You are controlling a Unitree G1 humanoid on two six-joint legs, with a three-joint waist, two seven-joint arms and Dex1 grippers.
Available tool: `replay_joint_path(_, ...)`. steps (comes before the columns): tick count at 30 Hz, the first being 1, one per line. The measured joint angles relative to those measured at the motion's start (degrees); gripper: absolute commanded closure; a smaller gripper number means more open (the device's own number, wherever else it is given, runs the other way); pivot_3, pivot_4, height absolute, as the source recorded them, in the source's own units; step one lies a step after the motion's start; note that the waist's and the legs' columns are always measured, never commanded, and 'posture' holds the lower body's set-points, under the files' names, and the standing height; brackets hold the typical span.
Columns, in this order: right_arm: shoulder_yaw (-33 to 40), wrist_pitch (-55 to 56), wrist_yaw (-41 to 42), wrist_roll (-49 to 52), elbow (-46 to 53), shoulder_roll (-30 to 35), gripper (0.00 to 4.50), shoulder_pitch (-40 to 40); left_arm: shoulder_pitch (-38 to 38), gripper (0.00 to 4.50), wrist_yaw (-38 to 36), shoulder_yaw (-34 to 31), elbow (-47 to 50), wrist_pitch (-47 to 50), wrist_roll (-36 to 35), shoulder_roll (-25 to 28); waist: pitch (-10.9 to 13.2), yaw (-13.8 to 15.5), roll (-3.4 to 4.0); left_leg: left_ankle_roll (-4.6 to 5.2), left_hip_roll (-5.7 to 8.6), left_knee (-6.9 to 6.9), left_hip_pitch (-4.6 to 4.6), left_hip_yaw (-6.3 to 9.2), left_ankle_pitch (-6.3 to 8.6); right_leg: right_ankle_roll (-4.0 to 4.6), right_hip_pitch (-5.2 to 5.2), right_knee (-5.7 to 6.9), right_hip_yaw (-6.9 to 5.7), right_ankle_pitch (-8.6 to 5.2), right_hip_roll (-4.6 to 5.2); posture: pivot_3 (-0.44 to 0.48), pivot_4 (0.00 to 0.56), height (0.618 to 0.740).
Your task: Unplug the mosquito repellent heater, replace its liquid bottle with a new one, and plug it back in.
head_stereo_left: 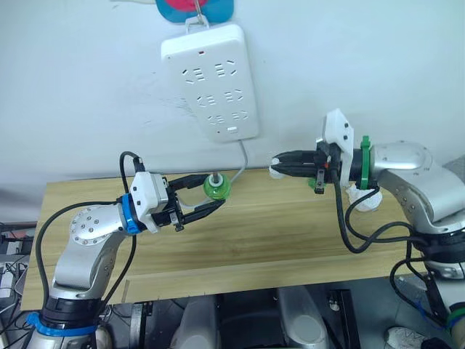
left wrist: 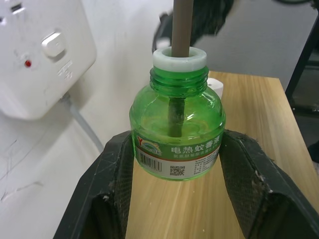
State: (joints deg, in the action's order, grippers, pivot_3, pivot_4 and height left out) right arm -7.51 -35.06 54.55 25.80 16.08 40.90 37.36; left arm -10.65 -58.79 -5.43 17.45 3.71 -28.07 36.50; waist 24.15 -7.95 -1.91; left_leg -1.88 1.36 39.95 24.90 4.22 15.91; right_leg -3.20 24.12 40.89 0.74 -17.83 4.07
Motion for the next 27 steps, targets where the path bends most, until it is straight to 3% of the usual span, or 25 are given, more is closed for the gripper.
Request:
replay_joint_path(13,4.07,12.04,-6.78,-10.21,-5.09,0.83,4.23,-16.41,-0.31,2.27,1.42,0.26,1.84,1.77,-0.45,-0.21,-0.26,0.05,-0.01,0.00,0.03,0.06,-0.01,-0.04,0.00,0.00,-0.04,0.05,0.04,0.00,0.00,-0.225,0.340,0.740)
replay_joint_path(19,6.44,16.12,-10.79,-13.36,-7.91,-0.30,4.23,-20.34,-0.25,2.27,1.90,0.28,2.45,2.12,-0.82,-0.22,-0.35,0.02,0.02,0.00,-0.01,0.04,-0.02,-0.02,0.00,0.00,-0.03,0.06,0.02,0.00,-0.04,-0.224,0.348,0.740)
replay_joint_path(27,5.97,19.39,-14.64,-15.64,-11.02,-6.36,4.23,-20.78,-0.21,2.27,2.30,0.25,3.23,3.58,-1.20,-0.15,-0.34,0.04,0.02,0.00,-0.01,0.04,-0.02,-0.03,0.00,0.00,-0.03,0.07,0.04,0.00,-0.05,-0.201,0.384,0.740)
